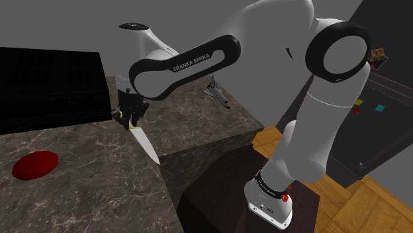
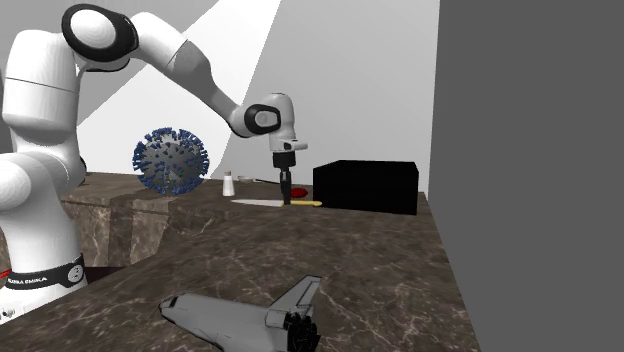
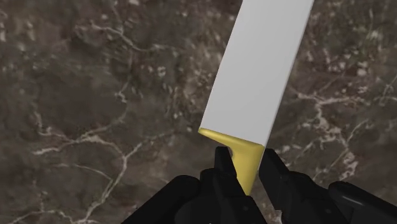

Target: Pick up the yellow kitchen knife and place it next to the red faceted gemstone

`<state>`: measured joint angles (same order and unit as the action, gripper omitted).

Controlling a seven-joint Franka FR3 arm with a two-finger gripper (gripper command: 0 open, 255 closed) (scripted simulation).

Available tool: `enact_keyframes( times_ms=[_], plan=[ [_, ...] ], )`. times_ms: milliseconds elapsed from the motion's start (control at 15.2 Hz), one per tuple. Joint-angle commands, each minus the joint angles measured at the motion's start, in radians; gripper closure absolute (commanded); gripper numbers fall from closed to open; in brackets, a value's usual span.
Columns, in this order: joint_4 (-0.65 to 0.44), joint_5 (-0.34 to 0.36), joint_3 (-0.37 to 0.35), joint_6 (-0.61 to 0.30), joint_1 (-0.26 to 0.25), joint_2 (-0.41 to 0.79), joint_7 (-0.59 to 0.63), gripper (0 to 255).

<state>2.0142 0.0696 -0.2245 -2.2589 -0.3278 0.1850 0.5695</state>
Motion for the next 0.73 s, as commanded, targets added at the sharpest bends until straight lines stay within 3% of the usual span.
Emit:
enact_keyframes(
  times_ms=[0, 594, 660],
  plan=[
    [0.006, 0.005, 0.001, -0.022, -0.001, 0.015, 0.004, 255],
    [0.015, 0.01, 0.002, -0.041, -0.002, 0.027, 0.007, 255],
    [0.015, 0.01, 0.002, -0.041, -0.002, 0.027, 0.007, 0]
  ],
)
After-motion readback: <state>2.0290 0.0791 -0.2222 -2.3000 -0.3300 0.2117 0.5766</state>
